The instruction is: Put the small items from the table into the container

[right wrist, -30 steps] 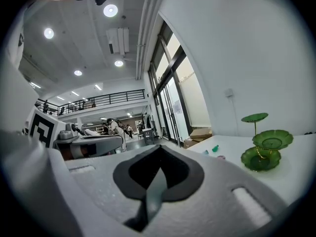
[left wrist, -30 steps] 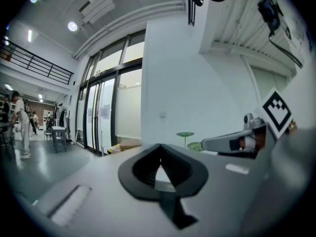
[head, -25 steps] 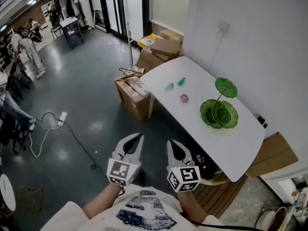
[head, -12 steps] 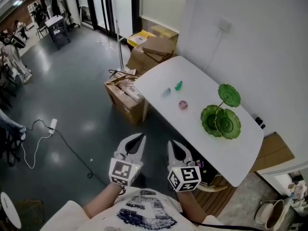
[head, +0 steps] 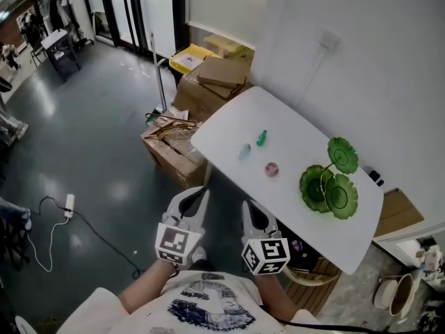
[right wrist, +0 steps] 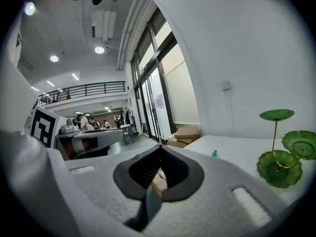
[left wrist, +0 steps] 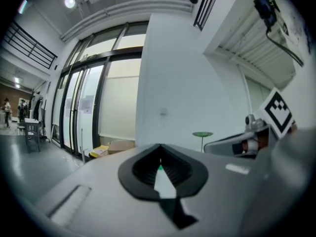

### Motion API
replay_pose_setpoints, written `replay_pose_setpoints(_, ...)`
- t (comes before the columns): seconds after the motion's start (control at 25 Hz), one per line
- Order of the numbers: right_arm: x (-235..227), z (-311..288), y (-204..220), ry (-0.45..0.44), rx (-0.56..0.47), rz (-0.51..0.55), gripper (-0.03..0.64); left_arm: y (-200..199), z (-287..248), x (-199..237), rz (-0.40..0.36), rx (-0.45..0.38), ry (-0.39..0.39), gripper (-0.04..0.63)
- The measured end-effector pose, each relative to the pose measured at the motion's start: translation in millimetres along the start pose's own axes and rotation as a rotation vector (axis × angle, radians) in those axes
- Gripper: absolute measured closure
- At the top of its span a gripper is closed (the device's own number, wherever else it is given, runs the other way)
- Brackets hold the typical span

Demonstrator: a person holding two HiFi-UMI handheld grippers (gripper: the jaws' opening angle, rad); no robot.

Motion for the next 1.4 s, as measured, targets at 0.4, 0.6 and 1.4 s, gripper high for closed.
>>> replay_pose_setpoints(0.4, -0.3, -40.0, -5.9, 0.128, 0.009, -0.022, 0.618, 10.6, -32.9, 52.6, 0.029, -0.006, 0.092, 0.604)
replay_pose_setpoints(0.6, -15.5, -46.8, -10.0, 0.191, -0.004, -0.036, 0.618, 9.4, -56.1, 55.0, 0.032, -0.008, 0.131, 0.605)
replay_pose_setpoints(1.4, -177.0, -113.1, -46.4, 0.324, -0.046, -0.173, 0.618, -29.5, -258.7, 36.9, -0.078, 0.060, 0.310, 0.604)
Point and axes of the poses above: the fingertips, and each gripper's own axes: z backward along the fingers, x to its left, y out of its underside, the point moved 8 cm from there along z, backward along the fingers, and after that the axes turned 4 degrees about x, right-handed, at the moved point
